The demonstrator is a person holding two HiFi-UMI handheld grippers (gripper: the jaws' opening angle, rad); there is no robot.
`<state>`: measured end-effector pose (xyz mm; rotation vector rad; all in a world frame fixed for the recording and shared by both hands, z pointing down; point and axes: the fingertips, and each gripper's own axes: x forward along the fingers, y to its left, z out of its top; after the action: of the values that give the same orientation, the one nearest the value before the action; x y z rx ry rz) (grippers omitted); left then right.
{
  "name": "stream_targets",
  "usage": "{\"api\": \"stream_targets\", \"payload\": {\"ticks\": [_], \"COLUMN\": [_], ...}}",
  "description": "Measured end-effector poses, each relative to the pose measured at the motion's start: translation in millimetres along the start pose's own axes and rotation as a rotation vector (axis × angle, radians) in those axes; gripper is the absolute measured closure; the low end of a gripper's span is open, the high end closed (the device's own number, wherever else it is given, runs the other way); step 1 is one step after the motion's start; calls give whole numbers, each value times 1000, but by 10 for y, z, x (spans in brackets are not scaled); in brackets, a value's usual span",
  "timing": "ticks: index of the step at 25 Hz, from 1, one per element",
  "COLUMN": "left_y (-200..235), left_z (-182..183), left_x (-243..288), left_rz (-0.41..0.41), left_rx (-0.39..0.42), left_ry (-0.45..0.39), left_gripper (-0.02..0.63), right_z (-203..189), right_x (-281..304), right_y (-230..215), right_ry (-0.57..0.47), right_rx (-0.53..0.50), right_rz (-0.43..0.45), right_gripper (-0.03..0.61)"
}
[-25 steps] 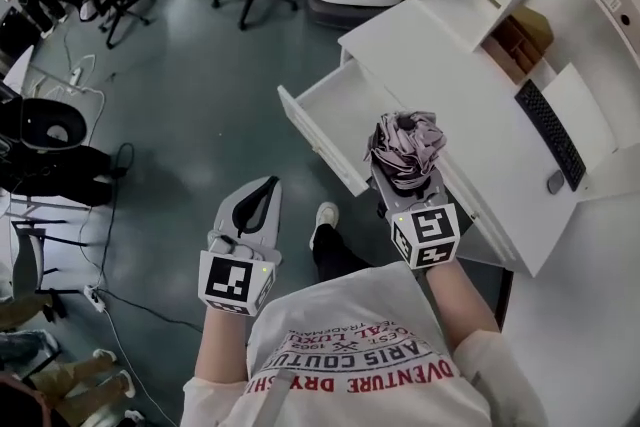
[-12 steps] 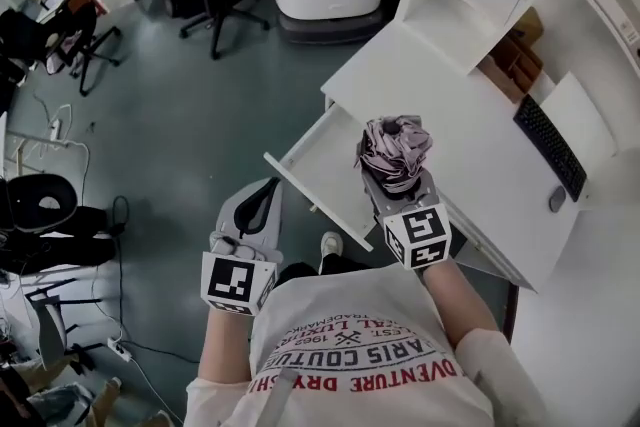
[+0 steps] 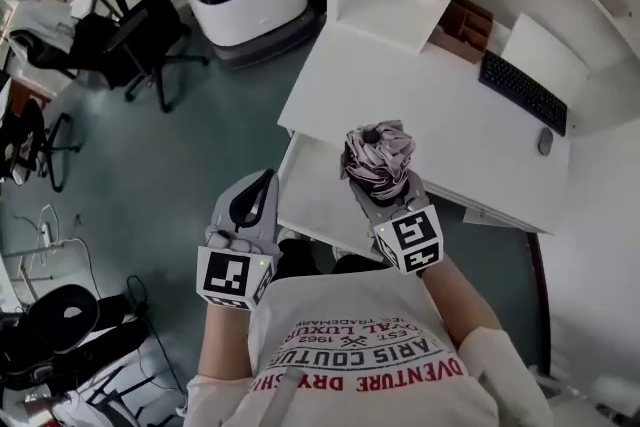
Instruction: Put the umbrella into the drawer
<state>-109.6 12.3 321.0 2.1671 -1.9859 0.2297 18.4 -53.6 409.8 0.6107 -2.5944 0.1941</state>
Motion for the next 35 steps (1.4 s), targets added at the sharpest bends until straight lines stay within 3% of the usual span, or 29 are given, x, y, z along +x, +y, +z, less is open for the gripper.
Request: {"api": "stream_targets", "payload": {"ticks": [7,14,21,35], "left_y": [184,186,306,251], "left_z": [-46,-501,-968,-1697], "left_x": [478,727,909,1134], "left_rz": [-238,-440,-538,-620], "left_rx": [49,39,32,-9], "left_ry": [51,122,124,201], "left_gripper": [609,610,609,609], "right_z": [-195,-779,-1490,-2771], "right_x": [243,487,887,1344], "right_y": [-9,238,417,442], "right_ry": [71,231,430,680], "right_rx": [120,177,114,206], "right_rz": [-130,-150,-78,3], "right_gripper": [373,371,368,365]}}
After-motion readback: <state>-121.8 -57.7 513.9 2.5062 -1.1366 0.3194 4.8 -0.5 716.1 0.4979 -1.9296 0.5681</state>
